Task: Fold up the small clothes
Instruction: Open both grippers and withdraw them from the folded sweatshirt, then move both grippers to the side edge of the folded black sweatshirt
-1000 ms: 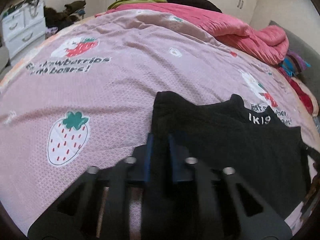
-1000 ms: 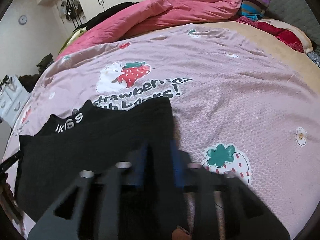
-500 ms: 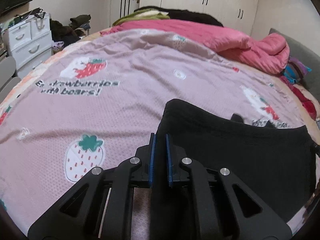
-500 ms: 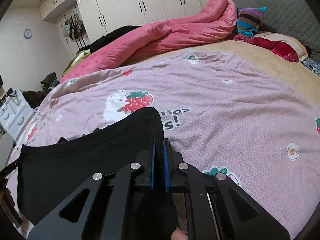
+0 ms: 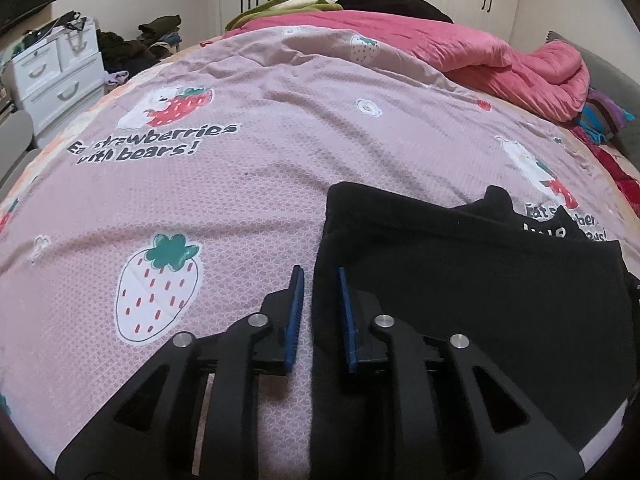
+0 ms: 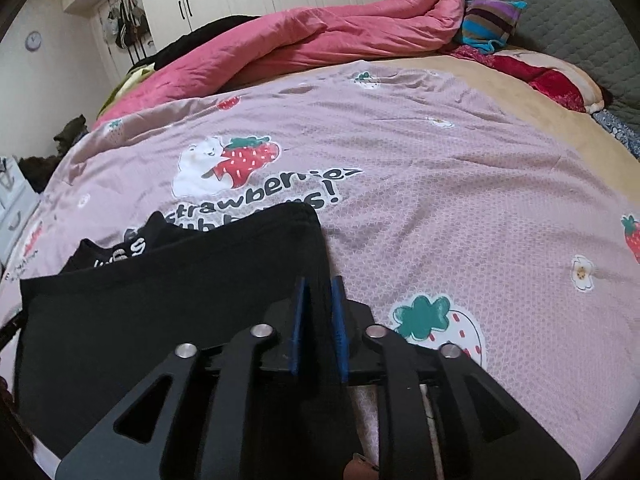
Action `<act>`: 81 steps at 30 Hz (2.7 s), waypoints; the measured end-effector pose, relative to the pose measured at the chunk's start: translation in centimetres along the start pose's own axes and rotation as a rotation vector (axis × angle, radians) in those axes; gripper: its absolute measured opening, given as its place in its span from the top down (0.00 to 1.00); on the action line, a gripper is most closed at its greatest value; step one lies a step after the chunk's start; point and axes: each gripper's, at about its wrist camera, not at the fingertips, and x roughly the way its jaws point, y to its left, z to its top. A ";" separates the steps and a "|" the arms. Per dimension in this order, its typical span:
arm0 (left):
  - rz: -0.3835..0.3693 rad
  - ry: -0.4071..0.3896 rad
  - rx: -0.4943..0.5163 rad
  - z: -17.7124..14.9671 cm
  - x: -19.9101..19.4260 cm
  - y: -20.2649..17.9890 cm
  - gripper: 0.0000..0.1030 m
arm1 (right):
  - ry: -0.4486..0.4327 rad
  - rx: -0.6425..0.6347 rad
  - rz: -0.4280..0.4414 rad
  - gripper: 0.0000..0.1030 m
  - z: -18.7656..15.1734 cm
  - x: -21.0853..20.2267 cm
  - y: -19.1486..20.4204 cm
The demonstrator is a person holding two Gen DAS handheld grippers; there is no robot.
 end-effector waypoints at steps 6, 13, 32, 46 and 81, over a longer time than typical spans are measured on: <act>-0.024 0.001 -0.021 -0.2 -1.6 -0.3 0.71 | -0.032 0.001 0.016 0.57 -0.5 -2.0 0.4; -0.043 -0.041 -0.010 -0.2 -4.3 -1.5 0.54 | -0.067 -0.045 0.072 0.43 -1.0 -5.4 1.8; -0.135 -0.041 0.106 -2.9 -9.2 -6.3 0.23 | -0.100 -0.094 0.159 0.27 -4.4 -10.5 4.3; -0.157 0.071 0.170 -5.9 -6.9 -7.8 0.22 | -0.007 -0.111 0.182 0.23 -7.1 -9.8 5.7; -0.045 0.015 0.178 -6.8 -10.0 -0.9 0.09 | -0.096 -0.389 0.285 0.08 -11.2 -14.1 14.1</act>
